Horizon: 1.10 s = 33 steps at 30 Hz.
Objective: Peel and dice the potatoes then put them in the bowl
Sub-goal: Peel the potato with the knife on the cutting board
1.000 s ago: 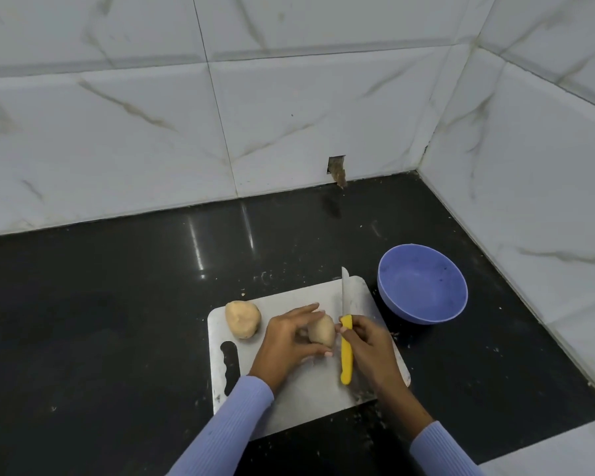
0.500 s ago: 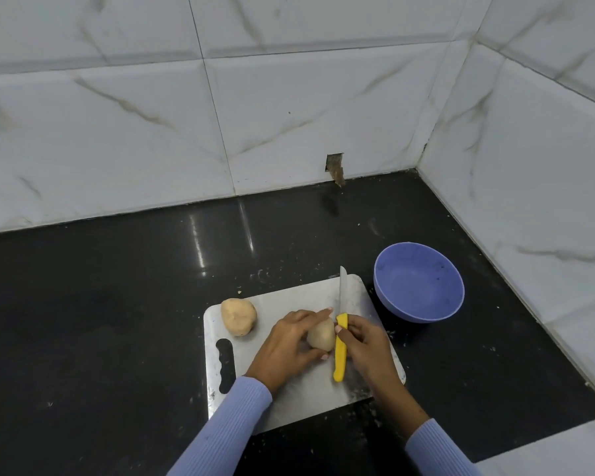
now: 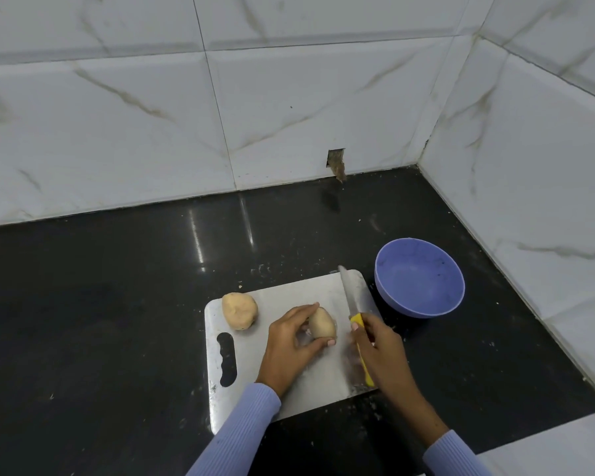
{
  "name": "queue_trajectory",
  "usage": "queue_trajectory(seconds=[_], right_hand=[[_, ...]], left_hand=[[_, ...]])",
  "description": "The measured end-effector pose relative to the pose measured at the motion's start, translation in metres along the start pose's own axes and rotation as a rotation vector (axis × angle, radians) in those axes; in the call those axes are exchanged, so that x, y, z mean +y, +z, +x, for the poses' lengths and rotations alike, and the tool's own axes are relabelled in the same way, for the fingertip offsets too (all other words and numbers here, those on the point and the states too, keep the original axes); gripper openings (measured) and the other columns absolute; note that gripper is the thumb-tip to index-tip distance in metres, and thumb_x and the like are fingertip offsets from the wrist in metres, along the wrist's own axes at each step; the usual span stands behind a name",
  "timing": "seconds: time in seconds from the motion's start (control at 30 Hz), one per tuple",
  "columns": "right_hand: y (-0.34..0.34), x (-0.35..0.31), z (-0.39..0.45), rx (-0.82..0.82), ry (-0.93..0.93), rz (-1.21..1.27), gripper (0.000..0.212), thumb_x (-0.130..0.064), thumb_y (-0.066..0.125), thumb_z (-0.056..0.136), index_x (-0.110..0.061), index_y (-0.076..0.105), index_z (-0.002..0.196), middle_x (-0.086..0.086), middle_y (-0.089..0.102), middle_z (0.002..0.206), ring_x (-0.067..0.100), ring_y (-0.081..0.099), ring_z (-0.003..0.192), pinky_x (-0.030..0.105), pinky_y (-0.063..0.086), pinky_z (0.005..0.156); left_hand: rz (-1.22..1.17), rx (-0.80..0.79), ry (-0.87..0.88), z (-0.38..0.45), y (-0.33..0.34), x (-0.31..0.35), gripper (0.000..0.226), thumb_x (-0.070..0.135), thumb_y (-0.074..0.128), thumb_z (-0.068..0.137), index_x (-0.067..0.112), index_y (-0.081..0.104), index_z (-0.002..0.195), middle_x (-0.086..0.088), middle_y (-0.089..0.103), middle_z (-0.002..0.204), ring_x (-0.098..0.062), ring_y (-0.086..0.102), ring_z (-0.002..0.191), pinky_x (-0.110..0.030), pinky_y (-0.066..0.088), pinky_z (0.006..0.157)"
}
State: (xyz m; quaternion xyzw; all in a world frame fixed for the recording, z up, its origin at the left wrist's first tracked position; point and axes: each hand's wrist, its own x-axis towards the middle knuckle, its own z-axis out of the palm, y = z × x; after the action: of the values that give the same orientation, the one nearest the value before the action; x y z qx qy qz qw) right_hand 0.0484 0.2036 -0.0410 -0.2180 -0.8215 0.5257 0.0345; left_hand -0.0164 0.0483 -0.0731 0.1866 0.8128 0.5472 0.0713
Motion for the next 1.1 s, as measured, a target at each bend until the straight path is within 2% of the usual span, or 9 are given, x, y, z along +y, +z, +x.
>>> queue_trajectory(seconds=[0.07,0.13,0.23,0.33,0.47,0.63,0.77,0.9,1.1], right_hand=[[-0.002,-0.003,-0.006,-0.064,0.016,-0.010,0.014,-0.025,0.043,0.099,-0.019,0.056,0.096,0.006,0.063,0.070,0.022,0.062,0.059,0.031,0.051,0.051],[-0.002,-0.004,-0.011,-0.095,-0.020,-0.074,0.015,-0.029,0.040,0.100,-0.021,0.053,0.101,0.011,0.060,0.071,0.020,0.057,0.057,0.033,0.047,0.051],[0.000,-0.006,-0.018,-0.090,-0.085,-0.206,0.018,-0.030,0.037,0.101,-0.022,0.053,0.099,0.004,0.056,0.068,0.008,0.049,0.058,0.018,0.041,0.053],[0.000,-0.012,-0.024,-0.076,-0.108,-0.272,0.023,-0.028,0.035,0.101,-0.019,0.052,0.089,-0.005,0.049,0.062,0.003,0.048,0.055,0.012,0.037,0.052],[0.000,-0.014,-0.030,-0.083,-0.106,-0.328,0.025,-0.028,0.033,0.102,-0.015,0.052,0.092,-0.006,0.047,0.061,0.010,0.045,0.053,0.013,0.037,0.054],[0.003,-0.014,-0.033,-0.128,-0.065,-0.382,0.026,-0.030,0.030,0.102,-0.016,0.051,0.100,-0.008,0.047,0.063,0.008,0.044,0.055,0.017,0.038,0.054],[0.005,-0.019,-0.032,-0.172,-0.018,-0.559,0.028,-0.034,0.023,0.103,-0.017,0.045,0.108,-0.005,0.053,0.077,0.007,0.049,0.064,0.017,0.037,0.053],[0.006,-0.029,-0.031,-0.188,0.021,-0.719,0.033,-0.034,0.018,0.104,-0.014,0.044,0.111,-0.004,0.049,0.084,0.009,0.045,0.068,0.019,0.030,0.055],[0.009,-0.037,-0.026,-0.194,0.015,-0.773,0.033,-0.032,0.020,0.104,-0.012,0.046,0.106,-0.005,0.046,0.079,0.007,0.040,0.060,0.018,0.024,0.044]], left_hand=[[-0.032,0.012,-0.025,-0.001,0.000,0.000,0.058,0.025,0.083,0.069,0.023,0.061,0.123,0.010,0.062,0.119,-0.005,0.058,0.106,-0.021,0.051,0.089],[-0.067,0.022,-0.056,-0.002,0.000,0.001,0.057,0.024,0.084,0.068,0.024,0.061,0.121,0.011,0.063,0.117,-0.004,0.059,0.105,-0.021,0.050,0.090],[-0.109,0.041,-0.078,-0.003,0.001,0.002,0.056,0.021,0.085,0.067,0.024,0.063,0.118,0.011,0.065,0.115,-0.002,0.060,0.105,-0.019,0.049,0.090],[-0.131,0.057,-0.091,-0.004,0.001,0.003,0.057,0.021,0.085,0.067,0.020,0.063,0.120,0.007,0.065,0.118,-0.001,0.059,0.106,-0.016,0.048,0.089],[-0.159,0.073,-0.111,-0.005,0.002,0.003,0.058,0.019,0.085,0.067,0.021,0.063,0.120,0.006,0.065,0.119,-0.004,0.060,0.107,-0.016,0.049,0.089],[-0.191,0.082,-0.139,-0.005,0.003,0.006,0.056,0.019,0.085,0.067,0.028,0.062,0.117,0.008,0.064,0.120,-0.003,0.060,0.108,-0.018,0.049,0.091],[-0.182,0.083,-0.138,-0.004,0.004,0.005,0.058,0.017,0.086,0.066,0.022,0.064,0.119,0.007,0.064,0.120,-0.002,0.059,0.109,-0.020,0.049,0.092],[-0.174,0.080,-0.145,-0.003,0.005,0.005,0.059,0.016,0.086,0.066,0.025,0.062,0.120,0.009,0.063,0.120,0.002,0.059,0.108,-0.016,0.049,0.089],[-0.237,0.064,-0.198,0.000,0.002,0.004,0.061,0.013,0.085,0.066,0.018,0.062,0.122,0.006,0.064,0.121,-0.005,0.061,0.108,-0.020,0.050,0.089]])
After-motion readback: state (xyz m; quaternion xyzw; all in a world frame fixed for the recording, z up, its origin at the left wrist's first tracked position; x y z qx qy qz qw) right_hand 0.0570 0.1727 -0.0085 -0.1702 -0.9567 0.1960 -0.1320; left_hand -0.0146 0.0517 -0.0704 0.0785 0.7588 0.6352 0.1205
